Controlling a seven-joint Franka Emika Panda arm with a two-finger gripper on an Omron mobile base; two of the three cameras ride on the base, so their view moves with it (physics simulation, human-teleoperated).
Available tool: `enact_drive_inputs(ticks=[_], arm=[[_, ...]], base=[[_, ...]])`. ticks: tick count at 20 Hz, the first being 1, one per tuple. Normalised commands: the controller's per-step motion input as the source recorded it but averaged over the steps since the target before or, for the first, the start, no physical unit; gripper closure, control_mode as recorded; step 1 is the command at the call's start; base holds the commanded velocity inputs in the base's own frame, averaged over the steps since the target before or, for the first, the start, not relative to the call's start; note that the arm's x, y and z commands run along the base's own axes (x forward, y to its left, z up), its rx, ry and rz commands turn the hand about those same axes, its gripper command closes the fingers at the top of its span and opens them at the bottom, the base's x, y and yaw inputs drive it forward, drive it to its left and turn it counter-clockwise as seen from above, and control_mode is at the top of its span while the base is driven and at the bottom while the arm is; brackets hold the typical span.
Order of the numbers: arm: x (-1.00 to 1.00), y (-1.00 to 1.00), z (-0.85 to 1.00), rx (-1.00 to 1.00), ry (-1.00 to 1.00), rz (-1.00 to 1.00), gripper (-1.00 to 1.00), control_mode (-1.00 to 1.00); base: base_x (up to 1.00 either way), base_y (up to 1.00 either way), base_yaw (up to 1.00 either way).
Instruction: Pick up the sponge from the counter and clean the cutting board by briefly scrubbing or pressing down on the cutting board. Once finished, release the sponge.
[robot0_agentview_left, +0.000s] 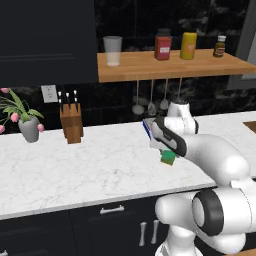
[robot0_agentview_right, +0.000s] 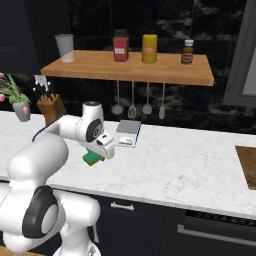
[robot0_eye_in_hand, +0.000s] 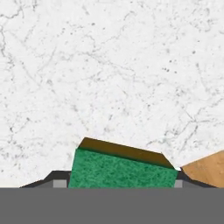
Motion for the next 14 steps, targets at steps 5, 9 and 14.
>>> enact_drive_inputs(ticks=[5, 9, 14], arm=[[-0.24, 0.0, 0.01, 0.0, -0.14, 0.0, 1.0, -1.0], [0.0, -0.05, 0.04, 0.0, -0.14, 0.01, 1.0, 1.0], [0.0, 0.0, 0.0, 0.0, 0.0, 0.0, 1.0, 1.0]], base=[[0.0, 0.0, 0.0], [0.0, -0.4, 0.02], [0.13, -1.0, 0.03]])
